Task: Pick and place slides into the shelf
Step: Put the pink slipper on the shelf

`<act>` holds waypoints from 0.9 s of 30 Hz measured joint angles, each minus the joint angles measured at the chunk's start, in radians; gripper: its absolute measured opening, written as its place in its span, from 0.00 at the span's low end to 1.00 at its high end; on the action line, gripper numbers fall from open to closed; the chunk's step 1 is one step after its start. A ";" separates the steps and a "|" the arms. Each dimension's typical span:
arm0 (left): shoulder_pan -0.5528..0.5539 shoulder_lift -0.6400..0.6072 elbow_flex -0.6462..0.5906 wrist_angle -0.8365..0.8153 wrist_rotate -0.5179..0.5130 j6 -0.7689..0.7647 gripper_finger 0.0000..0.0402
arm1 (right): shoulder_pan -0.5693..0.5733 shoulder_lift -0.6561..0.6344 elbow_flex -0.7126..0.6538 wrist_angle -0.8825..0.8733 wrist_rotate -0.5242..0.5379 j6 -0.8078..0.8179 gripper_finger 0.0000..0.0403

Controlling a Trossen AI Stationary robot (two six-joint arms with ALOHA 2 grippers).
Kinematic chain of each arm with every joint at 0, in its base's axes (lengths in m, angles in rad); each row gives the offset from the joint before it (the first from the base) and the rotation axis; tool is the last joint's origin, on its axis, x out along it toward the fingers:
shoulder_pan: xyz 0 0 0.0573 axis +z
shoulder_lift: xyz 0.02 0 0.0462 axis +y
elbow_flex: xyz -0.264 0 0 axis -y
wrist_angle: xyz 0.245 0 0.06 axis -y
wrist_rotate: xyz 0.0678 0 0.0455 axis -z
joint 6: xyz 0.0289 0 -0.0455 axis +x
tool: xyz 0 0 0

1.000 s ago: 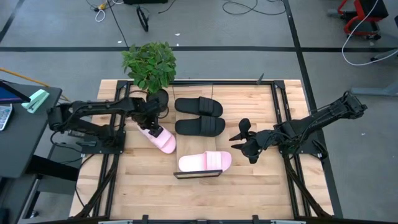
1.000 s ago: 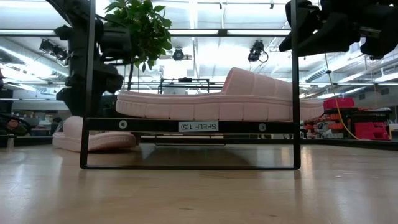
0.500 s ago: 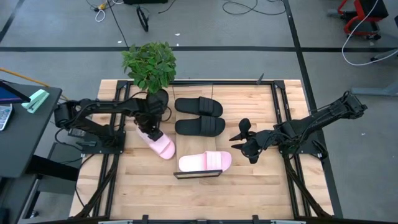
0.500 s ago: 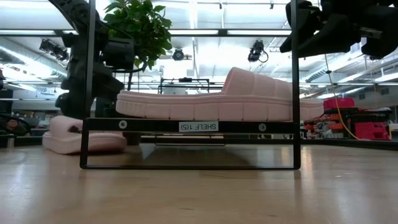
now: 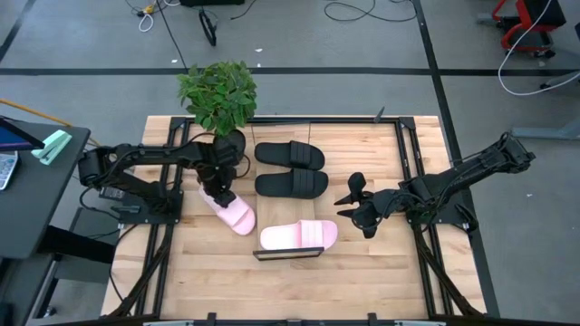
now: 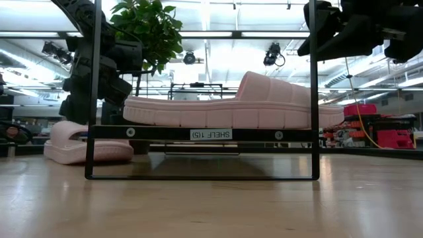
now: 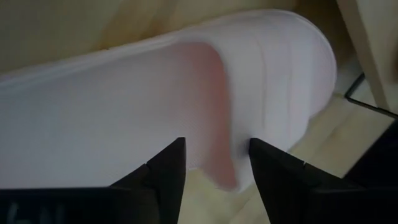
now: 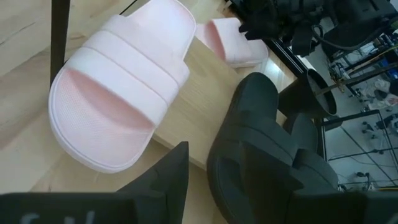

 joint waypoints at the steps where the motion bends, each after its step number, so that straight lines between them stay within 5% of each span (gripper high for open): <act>1: 0.000 0.000 0.000 -0.001 0.009 0.005 0.45 | 0.000 0.000 0.000 0.000 0.000 0.000 0.36; 18: -0.013 0.000 -0.001 0.019 0.076 0.018 0.38 | 0.000 0.000 0.000 0.000 0.000 0.018 0.36; 27: -0.098 0.000 0.000 0.122 0.039 -0.025 0.05 | 0.000 0.000 0.000 -0.001 0.000 0.026 0.35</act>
